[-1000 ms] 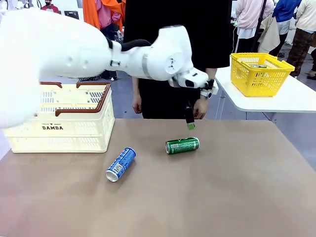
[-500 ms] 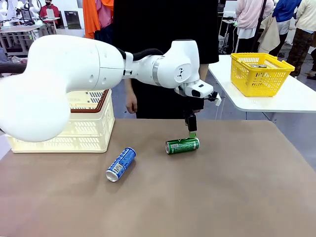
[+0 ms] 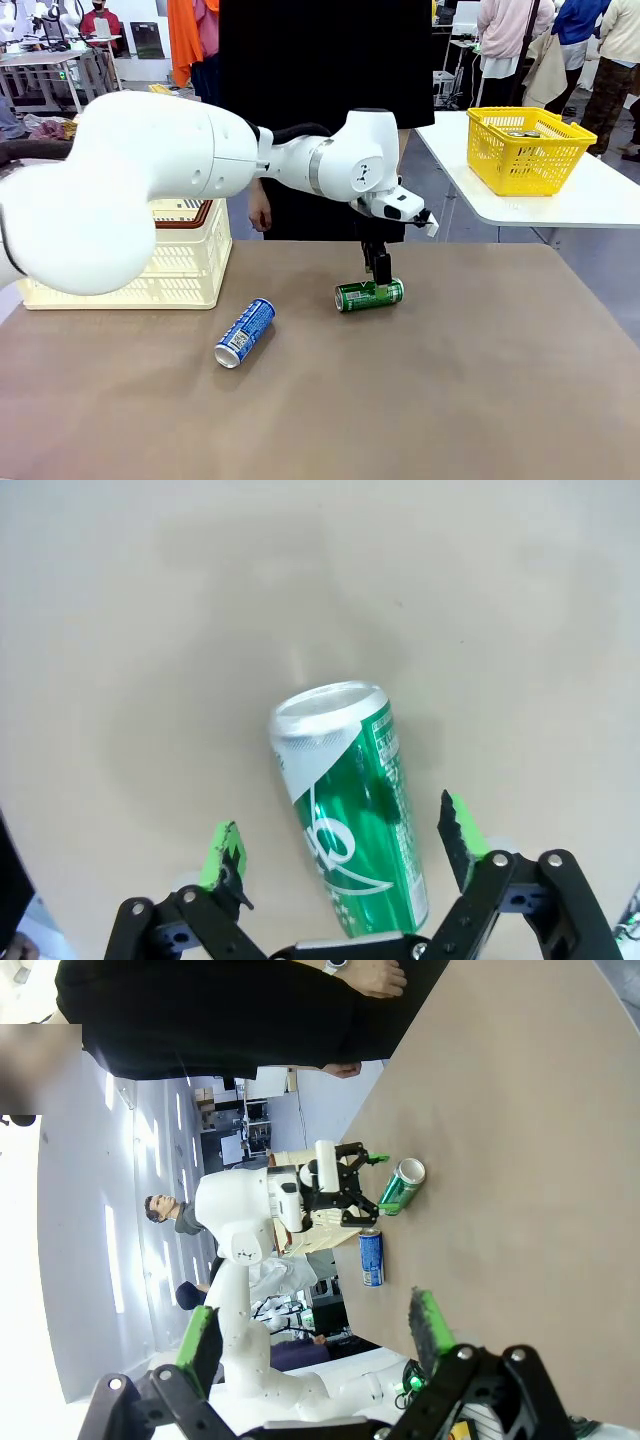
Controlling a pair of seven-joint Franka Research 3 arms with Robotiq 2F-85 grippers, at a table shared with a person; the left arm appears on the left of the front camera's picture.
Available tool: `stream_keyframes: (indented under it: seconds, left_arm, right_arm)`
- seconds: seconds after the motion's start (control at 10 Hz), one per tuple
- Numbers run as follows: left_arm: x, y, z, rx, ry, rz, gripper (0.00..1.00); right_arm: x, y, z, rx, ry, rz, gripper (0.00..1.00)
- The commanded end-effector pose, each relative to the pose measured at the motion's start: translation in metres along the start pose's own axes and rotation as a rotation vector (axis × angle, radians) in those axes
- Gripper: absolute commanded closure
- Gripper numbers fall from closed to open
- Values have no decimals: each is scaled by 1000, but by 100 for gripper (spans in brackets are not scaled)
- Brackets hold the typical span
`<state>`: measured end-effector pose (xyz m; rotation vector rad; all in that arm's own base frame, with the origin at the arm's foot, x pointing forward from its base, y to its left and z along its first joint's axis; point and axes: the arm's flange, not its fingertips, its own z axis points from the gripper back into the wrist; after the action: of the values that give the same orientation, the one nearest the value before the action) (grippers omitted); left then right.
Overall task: Place the drinks into the Shopping basket.
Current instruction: Pick up one drink and place it into the Shopping basket.
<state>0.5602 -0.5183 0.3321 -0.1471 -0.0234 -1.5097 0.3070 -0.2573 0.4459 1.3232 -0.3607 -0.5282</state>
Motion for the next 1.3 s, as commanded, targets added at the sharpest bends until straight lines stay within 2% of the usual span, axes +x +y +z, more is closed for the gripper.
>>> stream_keyframes:
  seconds: [0.0,0.4,0.6,1.0,1.2]
  left_arm:
    - [-3,-1,-17,-23,13,19,0]
    - [-12,4,-39,-57,38,28,0]
    - [-17,3,-41,-54,53,23,100]
    - [-20,3,-39,-55,43,19,100]
    - [-28,7,-25,-60,29,28,100]
  right_arm:
    - [-2,1,0,2,-3,8,0]
    - [-2,1,0,2,-3,8,0]
    - [-2,1,0,2,-3,8,0]
    - [-2,1,0,2,-3,8,0]
    - [-2,1,0,2,-3,8,0]
